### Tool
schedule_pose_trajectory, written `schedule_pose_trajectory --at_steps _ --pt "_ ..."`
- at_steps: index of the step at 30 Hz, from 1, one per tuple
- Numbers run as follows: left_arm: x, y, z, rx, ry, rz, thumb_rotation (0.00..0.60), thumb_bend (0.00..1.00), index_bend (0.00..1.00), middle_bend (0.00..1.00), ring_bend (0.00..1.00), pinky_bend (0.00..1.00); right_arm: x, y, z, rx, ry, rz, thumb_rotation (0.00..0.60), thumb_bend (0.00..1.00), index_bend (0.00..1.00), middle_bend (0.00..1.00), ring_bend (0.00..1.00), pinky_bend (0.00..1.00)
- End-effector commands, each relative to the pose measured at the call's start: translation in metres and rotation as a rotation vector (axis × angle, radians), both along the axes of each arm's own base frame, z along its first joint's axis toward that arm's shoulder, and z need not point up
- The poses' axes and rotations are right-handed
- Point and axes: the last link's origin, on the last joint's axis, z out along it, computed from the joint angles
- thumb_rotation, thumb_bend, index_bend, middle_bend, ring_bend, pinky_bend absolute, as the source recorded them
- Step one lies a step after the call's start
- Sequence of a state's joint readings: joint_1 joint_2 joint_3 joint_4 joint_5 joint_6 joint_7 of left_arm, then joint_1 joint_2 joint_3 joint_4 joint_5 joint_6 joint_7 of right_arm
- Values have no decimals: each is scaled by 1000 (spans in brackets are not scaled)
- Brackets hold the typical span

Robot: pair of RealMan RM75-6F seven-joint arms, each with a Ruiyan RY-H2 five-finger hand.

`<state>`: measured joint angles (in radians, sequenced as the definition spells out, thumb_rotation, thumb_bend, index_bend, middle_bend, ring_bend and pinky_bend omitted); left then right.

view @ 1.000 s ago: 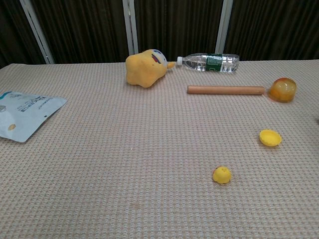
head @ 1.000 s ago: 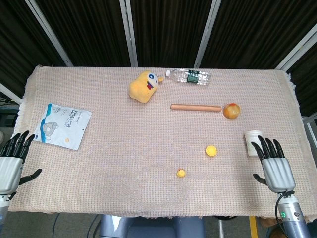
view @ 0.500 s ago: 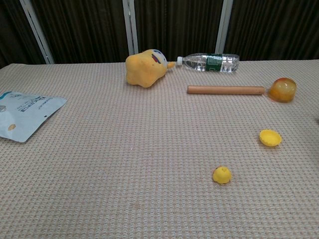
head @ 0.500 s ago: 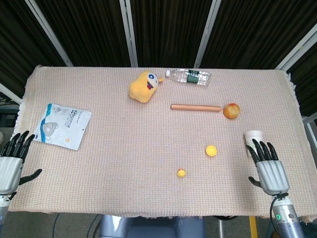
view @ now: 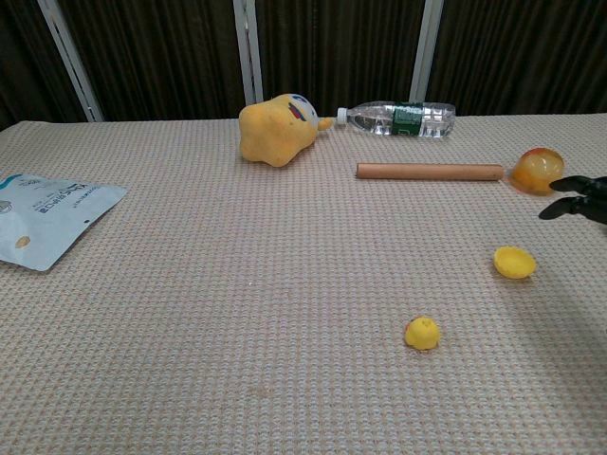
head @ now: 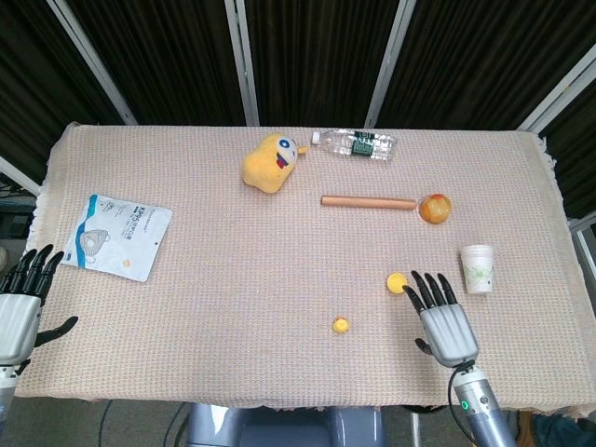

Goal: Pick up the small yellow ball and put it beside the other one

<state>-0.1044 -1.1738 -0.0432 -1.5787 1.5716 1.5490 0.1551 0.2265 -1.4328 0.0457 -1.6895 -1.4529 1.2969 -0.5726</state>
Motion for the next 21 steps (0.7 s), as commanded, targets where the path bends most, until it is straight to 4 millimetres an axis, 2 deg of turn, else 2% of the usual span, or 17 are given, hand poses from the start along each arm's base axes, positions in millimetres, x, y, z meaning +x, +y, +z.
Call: schedule_pose_trajectory --at_steps 1,11,21 --pt "0 0 0 -1 -3 0 600 0 0 0 0 172 3 -8 -14 18 22 -8 600 11 167 0 0 0" --pt "1 1 -1 -5 -3 -9 600 0 0 0 0 172 -4 -9 -42 52 -3 -117 600 77 208 0 0 0" --pt "0 2 0 14 -2 0 600 0 0 0 0 172 14 -6 -62 77 -37 -119 600 87 232 0 0 0"
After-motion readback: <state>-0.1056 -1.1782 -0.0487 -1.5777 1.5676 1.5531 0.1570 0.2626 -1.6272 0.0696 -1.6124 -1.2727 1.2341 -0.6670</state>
